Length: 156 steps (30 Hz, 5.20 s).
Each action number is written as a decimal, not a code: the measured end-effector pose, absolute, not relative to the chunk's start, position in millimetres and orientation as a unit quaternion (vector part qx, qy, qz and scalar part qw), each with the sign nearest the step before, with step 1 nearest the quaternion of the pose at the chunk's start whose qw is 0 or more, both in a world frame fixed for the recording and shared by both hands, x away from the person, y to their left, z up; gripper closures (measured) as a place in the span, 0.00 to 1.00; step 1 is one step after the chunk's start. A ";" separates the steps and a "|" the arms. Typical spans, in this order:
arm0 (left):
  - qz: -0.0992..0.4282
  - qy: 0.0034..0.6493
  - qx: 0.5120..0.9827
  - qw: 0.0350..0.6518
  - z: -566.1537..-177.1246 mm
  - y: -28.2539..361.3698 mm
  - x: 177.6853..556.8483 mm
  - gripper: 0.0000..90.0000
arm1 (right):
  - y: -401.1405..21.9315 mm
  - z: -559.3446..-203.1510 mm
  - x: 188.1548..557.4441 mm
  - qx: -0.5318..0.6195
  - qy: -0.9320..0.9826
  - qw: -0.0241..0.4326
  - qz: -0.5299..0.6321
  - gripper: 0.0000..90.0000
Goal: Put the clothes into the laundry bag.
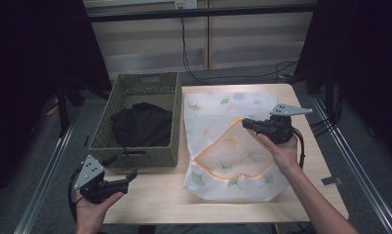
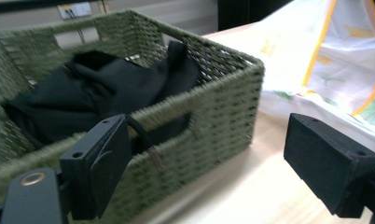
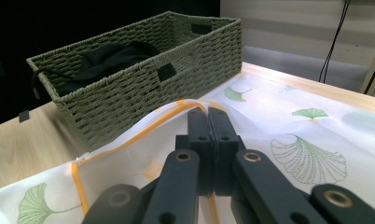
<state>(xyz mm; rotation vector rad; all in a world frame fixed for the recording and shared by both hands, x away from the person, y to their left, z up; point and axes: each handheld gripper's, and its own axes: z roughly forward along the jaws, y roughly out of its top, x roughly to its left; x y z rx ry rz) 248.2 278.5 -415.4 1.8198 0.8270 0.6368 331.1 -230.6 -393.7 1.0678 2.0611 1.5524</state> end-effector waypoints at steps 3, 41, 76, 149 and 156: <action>0.254 0.335 0.764 0.490 -410.0 278.7 254.4 0.16 | -229.0 -397.1 331.4 0.376 0.731 0.173 0.543 1.00; 0.200 0.361 0.821 0.395 -373.4 250.7 413.4 0.05 | -224.0 -409.1 335.1 0.378 0.745 0.155 0.527 1.00; 0.128 0.423 0.863 0.246 -436.1 239.7 487.3 0.00 | -216.2 -418.3 335.8 0.374 0.766 0.153 0.500 1.00; 0.005 0.354 0.923 0.152 -448.6 212.7 488.7 0.71 | -211.3 -424.8 338.1 0.375 0.774 0.142 0.490 1.00; 0.026 0.373 0.902 0.217 -432.7 218.0 482.7 0.71 | -213.8 -423.8 338.6 0.379 0.770 0.144 0.492 1.00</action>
